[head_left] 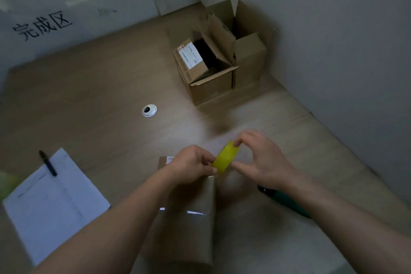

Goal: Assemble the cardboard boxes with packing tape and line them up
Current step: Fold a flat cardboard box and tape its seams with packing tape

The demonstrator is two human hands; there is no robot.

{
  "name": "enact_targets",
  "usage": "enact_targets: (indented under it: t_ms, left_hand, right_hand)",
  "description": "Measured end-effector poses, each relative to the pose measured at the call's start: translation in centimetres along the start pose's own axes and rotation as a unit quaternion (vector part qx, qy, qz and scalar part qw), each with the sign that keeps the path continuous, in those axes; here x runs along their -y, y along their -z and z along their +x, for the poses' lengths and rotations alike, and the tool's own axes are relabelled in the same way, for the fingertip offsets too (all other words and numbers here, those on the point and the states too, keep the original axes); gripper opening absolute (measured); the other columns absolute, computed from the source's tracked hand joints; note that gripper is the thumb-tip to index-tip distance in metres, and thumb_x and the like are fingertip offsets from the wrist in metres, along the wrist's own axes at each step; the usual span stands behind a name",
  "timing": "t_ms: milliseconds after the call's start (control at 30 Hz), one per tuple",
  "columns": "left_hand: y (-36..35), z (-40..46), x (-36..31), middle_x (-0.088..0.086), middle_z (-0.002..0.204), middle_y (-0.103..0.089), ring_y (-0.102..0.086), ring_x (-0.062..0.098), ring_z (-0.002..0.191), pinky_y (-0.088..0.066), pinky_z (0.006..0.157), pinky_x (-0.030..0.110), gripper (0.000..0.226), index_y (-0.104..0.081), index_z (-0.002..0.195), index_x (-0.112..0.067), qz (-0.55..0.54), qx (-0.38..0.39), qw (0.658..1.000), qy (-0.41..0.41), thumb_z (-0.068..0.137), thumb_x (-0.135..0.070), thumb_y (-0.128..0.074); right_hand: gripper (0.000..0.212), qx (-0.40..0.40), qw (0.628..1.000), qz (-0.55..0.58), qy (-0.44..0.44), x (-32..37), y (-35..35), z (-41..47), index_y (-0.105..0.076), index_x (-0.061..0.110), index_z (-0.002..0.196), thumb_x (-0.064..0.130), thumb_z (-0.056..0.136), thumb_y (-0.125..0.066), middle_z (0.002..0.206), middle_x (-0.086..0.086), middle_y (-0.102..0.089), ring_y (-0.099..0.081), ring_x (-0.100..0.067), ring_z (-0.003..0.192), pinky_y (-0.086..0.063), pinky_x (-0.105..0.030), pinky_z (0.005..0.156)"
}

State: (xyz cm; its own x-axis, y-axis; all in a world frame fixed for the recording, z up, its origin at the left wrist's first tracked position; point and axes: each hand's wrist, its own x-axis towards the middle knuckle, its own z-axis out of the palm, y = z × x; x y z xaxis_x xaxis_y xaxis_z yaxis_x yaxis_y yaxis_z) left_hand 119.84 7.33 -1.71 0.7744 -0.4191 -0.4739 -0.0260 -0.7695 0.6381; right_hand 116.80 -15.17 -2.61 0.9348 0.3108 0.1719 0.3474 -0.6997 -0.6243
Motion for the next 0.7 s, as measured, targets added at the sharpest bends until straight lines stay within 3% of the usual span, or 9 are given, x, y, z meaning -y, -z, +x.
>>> enact_targets:
  t_ms: [67, 100, 200, 267, 367, 433, 567, 633, 700]
  left_hand:
    - [-0.6, -0.9, 1.1, -0.009, 0.056, -0.055, -0.047, 0.006, 0.054, -0.038, 0.058, 0.029, 0.005, -0.075, 0.083, -0.018, -0.009, -0.060, 0.998, -0.007, 0.079, -0.019, -0.078]
    - [-0.8, -1.1, 1.4, -0.007, 0.059, -0.057, -0.051, 0.009, 0.058, -0.041, 0.060, 0.030, 0.006, -0.075, 0.085, -0.018, 0.006, -0.084, 0.996, -0.010, 0.079, -0.020, -0.077]
    - [-1.1, -1.4, 1.4, -0.005, 0.069, -0.066, -0.060, 0.014, 0.069, -0.045, 0.065, 0.030, 0.010, -0.074, 0.087, -0.025, 0.013, -0.121, 0.992, -0.015, 0.077, -0.027, -0.074]
    - [-1.3, -1.4, 1.3, -0.006, 0.073, -0.069, -0.062, 0.013, 0.073, -0.046, 0.067, 0.028, 0.012, -0.073, 0.086, -0.029, -0.013, -0.136, 0.991, -0.016, 0.075, -0.026, -0.071]
    - [-1.5, -1.8, 1.2, -0.006, 0.074, -0.069, -0.058, 0.005, 0.066, -0.043, 0.063, 0.022, 0.016, -0.072, 0.083, -0.031, -0.053, -0.173, 0.983, -0.008, 0.076, -0.016, -0.073]
    - [-1.5, -1.9, 1.1, -0.004, 0.073, -0.068, -0.052, 0.001, 0.056, -0.037, 0.054, 0.015, 0.020, -0.072, 0.082, -0.028, -0.093, -0.189, 0.977, -0.008, 0.076, -0.010, -0.075]
    - [-1.3, -1.5, 1.2, -0.001, 0.067, -0.062, -0.043, -0.001, 0.047, -0.034, 0.051, 0.015, 0.021, -0.074, 0.080, -0.020, -0.187, -0.189, 0.964, 0.008, 0.073, -0.001, -0.078]
    - [-1.3, -1.2, 1.3, -0.001, 0.064, -0.060, -0.044, 0.002, 0.049, -0.037, 0.054, 0.018, 0.028, -0.071, 0.075, -0.024, -0.218, -0.191, 0.957, 0.017, 0.071, 0.003, -0.079]
    - [-1.4, -1.0, 1.6, 0.000, 0.063, -0.061, -0.048, 0.007, 0.052, -0.040, 0.058, 0.021, 0.031, -0.070, 0.071, -0.027, -0.244, -0.193, 0.950, 0.021, 0.069, 0.003, -0.080]
  right_hand:
    - [0.037, -0.086, 0.993, -0.032, -0.077, -1.7, 0.4, -4.4, -0.061, 0.018, 0.098, 0.037, 0.068, -0.069, 0.098, 0.002, -0.058, -0.054, -0.019, 0.093, -0.038, -0.024, 0.079]
    - [0.040, -0.078, 0.987, -0.070, -0.123, -2.8, 0.3, -6.9, -0.063, 0.018, 0.101, 0.039, 0.068, -0.069, 0.099, 0.001, -0.060, -0.054, -0.019, 0.093, -0.038, -0.024, 0.078]
    - [0.053, 0.083, 0.947, -0.200, -0.237, -5.5, -0.7, -13.5, -0.063, 0.024, 0.114, 0.044, 0.066, -0.075, 0.106, -0.001, -0.062, -0.058, -0.025, 0.098, -0.050, -0.035, 0.080]
    - [0.050, 0.128, 0.932, -0.235, -0.246, -6.8, -1.4, -15.5, -0.065, 0.025, 0.115, 0.042, 0.068, -0.073, 0.107, -0.002, -0.064, -0.060, -0.028, 0.096, -0.053, -0.038, 0.078]
    - [0.046, 0.101, 0.943, -0.218, -0.229, -7.0, -1.6, -15.6, -0.065, 0.022, 0.120, 0.044, 0.082, -0.050, 0.111, -0.003, -0.068, -0.065, -0.030, 0.096, -0.054, -0.038, 0.079]
    - [0.049, 0.048, 0.960, -0.144, -0.235, -5.9, -0.9, -14.6, -0.064, 0.021, 0.124, 0.044, 0.089, -0.038, 0.115, 0.000, -0.069, -0.067, -0.025, 0.100, -0.052, -0.031, 0.078]
    - [0.036, -0.010, 0.995, 0.016, -0.102, -1.9, 1.3, -10.9, -0.064, 0.030, 0.120, 0.043, 0.090, -0.048, 0.109, 0.017, -0.067, -0.063, 0.001, 0.096, -0.044, -0.011, 0.079]
    - [0.031, 0.004, 0.999, 0.024, -0.023, -0.4, 1.8, -8.9, -0.063, 0.033, 0.118, 0.039, 0.089, -0.055, 0.103, 0.026, -0.063, -0.059, 0.010, 0.090, -0.043, -0.009, 0.075]
    - [0.031, 0.026, 0.999, -0.005, 0.024, 0.2, 1.8, -7.3, -0.064, 0.033, 0.118, 0.039, 0.088, -0.056, 0.097, 0.027, -0.059, -0.058, 0.008, 0.083, -0.044, -0.013, 0.069]
